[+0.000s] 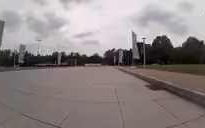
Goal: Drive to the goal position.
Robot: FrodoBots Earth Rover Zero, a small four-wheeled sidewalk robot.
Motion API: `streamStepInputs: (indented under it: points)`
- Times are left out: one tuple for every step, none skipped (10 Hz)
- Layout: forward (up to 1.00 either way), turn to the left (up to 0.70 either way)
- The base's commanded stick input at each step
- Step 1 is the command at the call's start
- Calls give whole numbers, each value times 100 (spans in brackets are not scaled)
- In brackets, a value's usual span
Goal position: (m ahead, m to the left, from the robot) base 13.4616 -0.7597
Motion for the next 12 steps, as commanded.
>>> streamStepInputs:
  points:
    - [60,0]
    - [60,0]
    - [60,0]
    - [60,0]
    - [60,0]
    - [60,0]
    - [60,0]
    - [60,0]
    - [60,0]
    - [60,0]
    - [60,0]
    - [60,0]
